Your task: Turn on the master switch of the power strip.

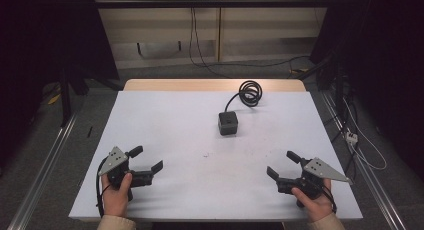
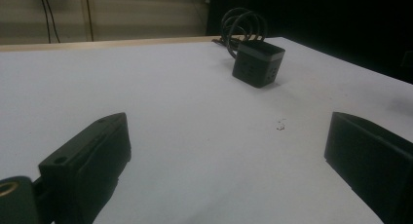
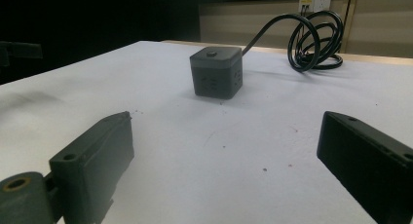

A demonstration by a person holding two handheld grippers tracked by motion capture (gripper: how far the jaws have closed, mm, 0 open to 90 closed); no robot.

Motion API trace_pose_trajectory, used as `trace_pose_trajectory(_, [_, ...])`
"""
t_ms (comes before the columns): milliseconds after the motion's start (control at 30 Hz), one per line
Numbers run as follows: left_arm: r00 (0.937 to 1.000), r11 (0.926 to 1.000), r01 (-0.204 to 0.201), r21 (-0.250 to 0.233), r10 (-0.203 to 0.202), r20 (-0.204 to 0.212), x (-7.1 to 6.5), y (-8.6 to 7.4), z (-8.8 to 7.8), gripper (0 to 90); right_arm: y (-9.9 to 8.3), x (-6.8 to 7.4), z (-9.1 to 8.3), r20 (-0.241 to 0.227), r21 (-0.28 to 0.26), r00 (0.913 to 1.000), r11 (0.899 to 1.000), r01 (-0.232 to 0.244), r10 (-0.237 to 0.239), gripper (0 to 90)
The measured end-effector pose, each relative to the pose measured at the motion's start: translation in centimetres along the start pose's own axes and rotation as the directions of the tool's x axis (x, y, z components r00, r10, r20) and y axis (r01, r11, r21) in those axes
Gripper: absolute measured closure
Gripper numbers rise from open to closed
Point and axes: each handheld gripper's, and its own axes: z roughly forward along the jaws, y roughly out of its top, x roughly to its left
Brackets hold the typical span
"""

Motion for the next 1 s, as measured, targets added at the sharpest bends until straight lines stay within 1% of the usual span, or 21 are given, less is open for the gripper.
trace_pose_trajectory(200, [1.0,1.0,-0.001,-0.005,0.001,0.003,0.0,0.1,-0.1,2.7,0.2,0.0,0.5,-0.001,0.007,1.0,1.0,0.004,-0.004,6.0])
trace_pose_trajectory(300, [1.0,0.9999,-0.009,-0.006,0.009,0.003,0.0,0.1,-0.1,2.7,0.2,0.1,0.8,-0.003,0.007,1.0,1.0,0.004,-0.004,6.1])
trace_pose_trajectory(500, [1.0,0.9999,-0.006,-0.013,0.006,0.003,0.1,0.2,-0.1,2.7,0.5,0.5,1.4,-0.011,0.017,0.9998,1.0,0.019,-0.019,6.2])
trace_pose_trajectory(667, [1.0,0.9998,-0.007,-0.017,0.007,0.002,0.1,0.3,-0.2,2.7,0.7,0.8,2.2,-0.02,0.026,0.9993,0.999,0.032,-0.031,6.3])
trace_pose_trajectory(800, [0.9998,0.9998,-0.014,-0.013,0.014,0.012,0.1,0.2,-0.2,2.7,1.0,1.0,2.9,-0.029,0.028,0.9989,0.999,0.037,-0.037,6.8])
trace_pose_trajectory(1000, [0.9998,0.9997,-0.016,-0.019,0.016,0.01,0.1,0.3,-0.3,2.7,1.2,1.1,3.7,-0.023,0.035,0.999,0.999,0.039,-0.039,7.0])
